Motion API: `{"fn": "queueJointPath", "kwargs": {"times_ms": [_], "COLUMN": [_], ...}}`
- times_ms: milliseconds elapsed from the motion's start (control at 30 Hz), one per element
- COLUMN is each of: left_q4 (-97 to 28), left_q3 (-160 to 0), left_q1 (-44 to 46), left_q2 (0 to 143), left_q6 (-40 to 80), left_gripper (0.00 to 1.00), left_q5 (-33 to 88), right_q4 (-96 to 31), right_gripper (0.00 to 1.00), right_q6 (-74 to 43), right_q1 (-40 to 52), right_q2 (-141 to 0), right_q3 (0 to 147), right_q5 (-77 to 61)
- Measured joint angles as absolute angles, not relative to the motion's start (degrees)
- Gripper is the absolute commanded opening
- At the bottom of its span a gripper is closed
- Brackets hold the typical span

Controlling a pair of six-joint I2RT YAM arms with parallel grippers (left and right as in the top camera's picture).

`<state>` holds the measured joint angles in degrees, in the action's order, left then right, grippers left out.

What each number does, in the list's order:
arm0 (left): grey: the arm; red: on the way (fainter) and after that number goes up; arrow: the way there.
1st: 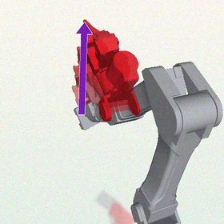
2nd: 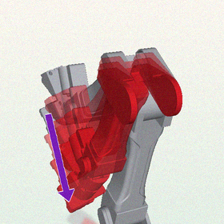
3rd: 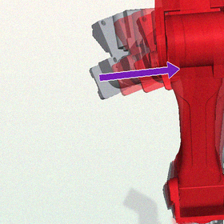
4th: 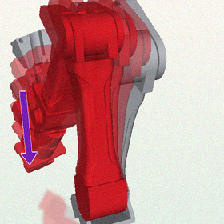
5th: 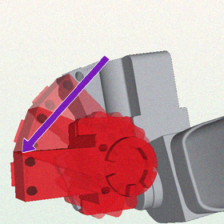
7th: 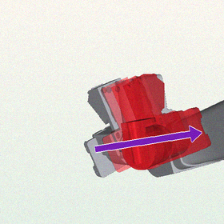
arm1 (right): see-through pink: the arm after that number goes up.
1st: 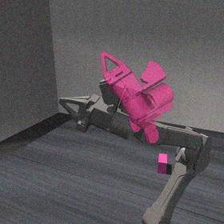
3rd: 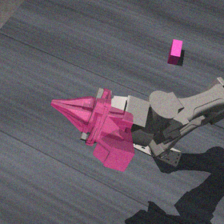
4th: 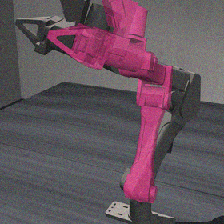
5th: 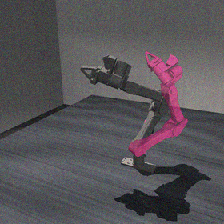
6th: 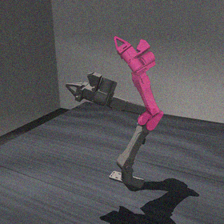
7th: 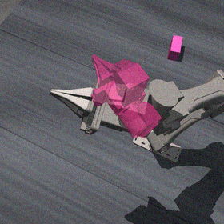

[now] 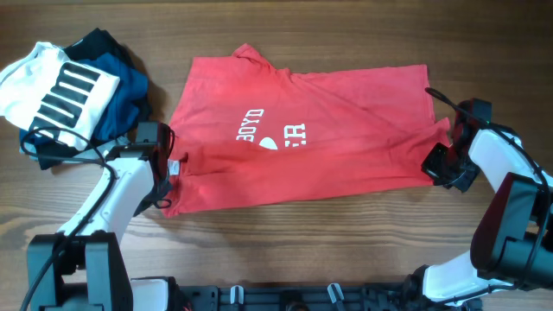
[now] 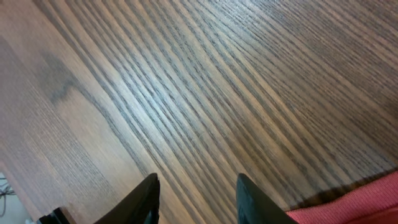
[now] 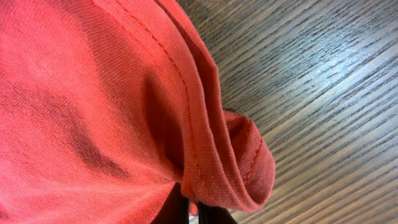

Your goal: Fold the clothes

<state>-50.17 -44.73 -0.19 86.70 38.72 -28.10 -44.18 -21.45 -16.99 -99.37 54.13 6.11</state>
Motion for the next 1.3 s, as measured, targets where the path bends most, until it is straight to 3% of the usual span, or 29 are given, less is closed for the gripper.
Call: {"fn": "queueJointPath", "kwargs": {"times_ms": [267, 533, 733, 833, 1000, 1167, 1300], "left_q4": [-51.2, -49.6, -45.0, -43.2, -39.6, -36.9, -36.4], "left_q3": [-44.8, -48.4, -48.6, -48.6, -48.7, -48.7, -48.7], "left_q1": [-0.2, -0.2, -0.1, 0.9, 3.7, 6.5, 8.1], "left_q2": [86.2, 75.6, 71.5, 71.5, 71.5, 71.5, 71.6], "left_q6": [38.7, 36.7, 32.9, 30.8, 27.0, 24.4, 23.6], "left_gripper": [0.32, 0.31, 0.34, 0.37, 0.42, 0.42, 0.43], "left_q5": [-28.2, -22.7, -14.3, -11.0, -8.1, -6.4, -4.8], "right_q4": [-46.7, -48.5, -47.8, -48.2, -49.8, -50.2, -50.2], "right_gripper": [0.04, 0.05, 0.37, 0.44, 0.43, 0.30, 0.36], "right_q6": [-22.8, -26.2, -24.8, -24.4, -24.2, -24.0, -23.7], "right_q1": [-17.1, -17.1, -17.1, -17.2, -17.2, -17.2, -17.2], "right_q2": [-99.4, -99.3, -94.3, -90.2, -85.0, -83.0, -82.9], "right_q3": [54.1, 53.9, 53.9, 54.1, 54.2, 54.2, 54.2], "right_q5": [7.7, 11.6, 10.4, 9.6, 9.1, 9.0, 9.0]}}
